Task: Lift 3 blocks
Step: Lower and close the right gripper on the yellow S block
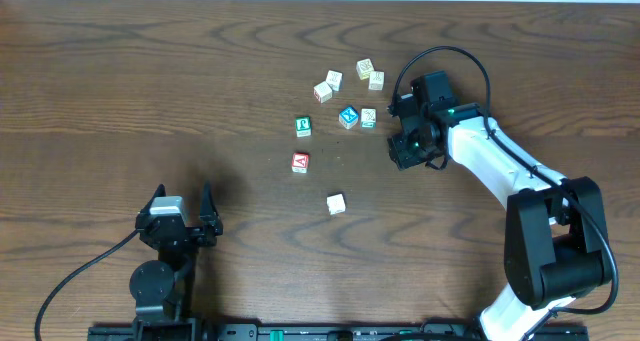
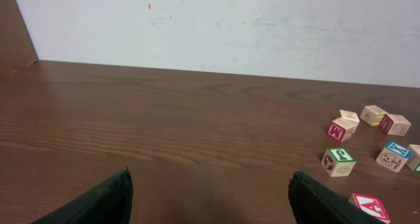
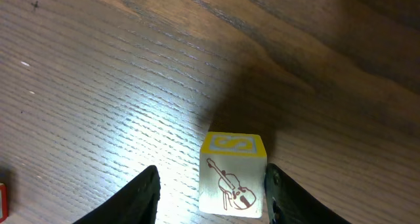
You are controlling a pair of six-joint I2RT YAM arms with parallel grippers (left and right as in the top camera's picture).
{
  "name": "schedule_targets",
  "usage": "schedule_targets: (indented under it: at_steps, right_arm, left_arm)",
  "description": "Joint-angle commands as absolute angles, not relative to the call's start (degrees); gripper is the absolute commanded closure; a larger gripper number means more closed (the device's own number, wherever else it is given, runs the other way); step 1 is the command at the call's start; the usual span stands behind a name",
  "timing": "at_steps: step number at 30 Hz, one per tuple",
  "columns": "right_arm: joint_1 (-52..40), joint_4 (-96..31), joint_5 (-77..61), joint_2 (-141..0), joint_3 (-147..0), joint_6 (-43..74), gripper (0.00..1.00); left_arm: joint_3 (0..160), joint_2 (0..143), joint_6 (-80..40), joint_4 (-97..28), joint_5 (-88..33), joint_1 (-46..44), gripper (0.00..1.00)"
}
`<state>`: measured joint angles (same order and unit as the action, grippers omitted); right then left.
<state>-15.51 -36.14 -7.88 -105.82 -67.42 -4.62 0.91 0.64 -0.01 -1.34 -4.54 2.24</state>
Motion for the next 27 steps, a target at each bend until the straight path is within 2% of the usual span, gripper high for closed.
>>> schedule_targets:
  at_steps: [1, 4, 12, 16, 24, 27]
  right_arm:
    - [-16.01, -35.99, -8.21, -106.52, -66.96, -4.75, 0.48]
    - [-16.01, -35.75, -8.19, -106.52, -66.96, -4.75, 0.43]
    - [-16.01, -35.29, -7.68, -106.56, -66.94, -4.78, 0.49]
    - [-16.01, -35.11, -7.49, -107.90, -66.94, -4.78, 0.48]
    - [-16.01, -34.59, -7.44, -110.63, -66.94, -4.78, 0.65]
    - [-16.01, -34.24, -7.35, -110.63, -66.96, -4.75, 0.68]
  left_arm:
    - [0.23, 0.62, -0.12, -3.64, -5.39, 2.28, 0.23]
    - [0.23, 0.62, -0.12, -3.66, -5.39, 2.28, 0.23]
    - [0.23, 0.62, -0.12, -3.64, -5.39, 2.28, 0.24]
    - [0.23, 0.62, -0.12, -3.64, -5.39, 2.28, 0.23]
    - [0.23, 0.62, -0.12, -3.64, -5.39, 2.28, 0.24]
    - [0.23, 0.62, -0.12, -3.66, -5.39, 2.28, 0.24]
